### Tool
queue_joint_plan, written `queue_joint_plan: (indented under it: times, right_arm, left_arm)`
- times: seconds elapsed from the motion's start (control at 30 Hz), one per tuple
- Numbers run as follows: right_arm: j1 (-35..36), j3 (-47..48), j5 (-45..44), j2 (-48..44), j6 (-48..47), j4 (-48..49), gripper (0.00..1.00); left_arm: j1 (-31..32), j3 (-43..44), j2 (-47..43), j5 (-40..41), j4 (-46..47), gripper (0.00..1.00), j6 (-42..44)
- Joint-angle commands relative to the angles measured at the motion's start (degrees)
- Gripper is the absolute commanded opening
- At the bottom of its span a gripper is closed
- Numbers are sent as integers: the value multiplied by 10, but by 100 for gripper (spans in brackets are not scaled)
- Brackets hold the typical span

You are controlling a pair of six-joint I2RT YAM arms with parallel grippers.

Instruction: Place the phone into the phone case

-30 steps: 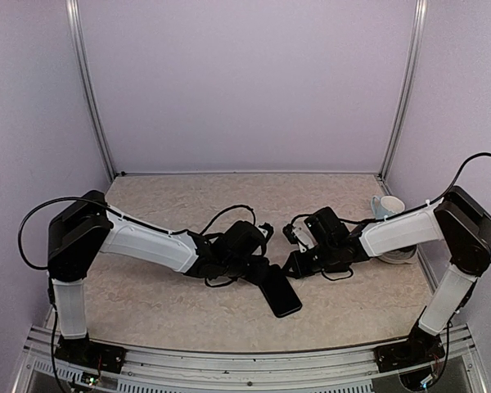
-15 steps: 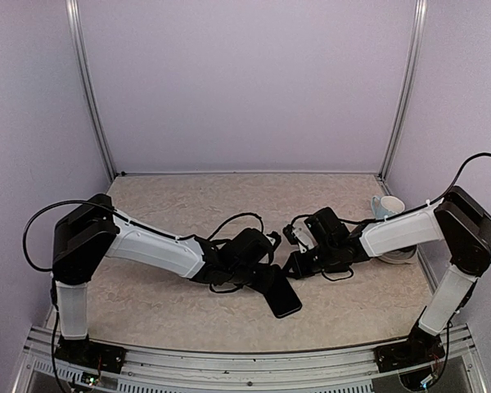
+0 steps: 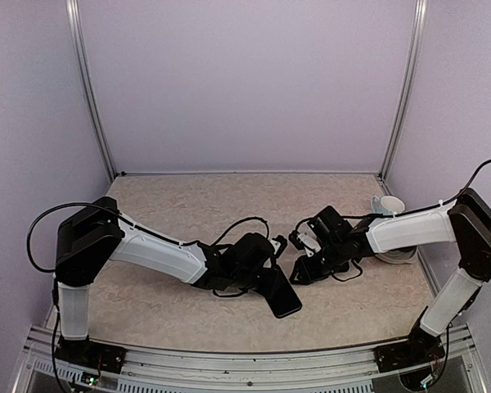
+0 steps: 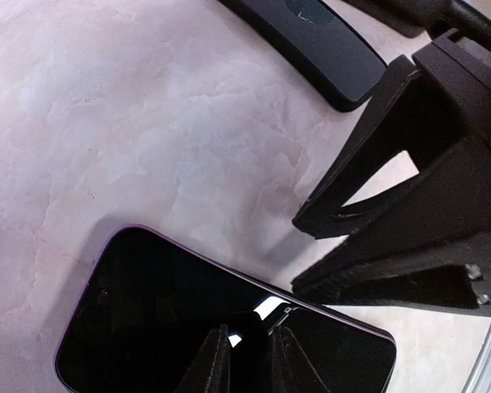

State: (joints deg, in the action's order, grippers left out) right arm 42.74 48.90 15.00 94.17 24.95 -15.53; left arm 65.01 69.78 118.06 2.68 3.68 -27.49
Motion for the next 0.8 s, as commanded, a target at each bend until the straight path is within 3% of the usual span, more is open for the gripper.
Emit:
queue_joint_plan:
  times: [0.0, 0.2, 0.47, 0.67, 0.77]
  right_arm:
    - [1, -1, 48, -29, -13, -35, 33]
    - [16, -42, 88, -26, 7, -12, 36]
    - [24, -77, 61, -1, 14, 0, 23]
    - [33, -97, -51, 8, 25, -19, 15]
    - [34, -115, -65, 4, 25, -1, 14]
  left_arm:
    - [11, -45, 50, -43, -143, 21, -11]
    - [13, -41, 57, -45, -144, 21, -10]
    - [10, -40, 45, -36, -141, 21, -12]
    - [3, -5, -22, 6, -127, 24, 2]
    - [-10, -19, -78, 24, -89, 26, 4]
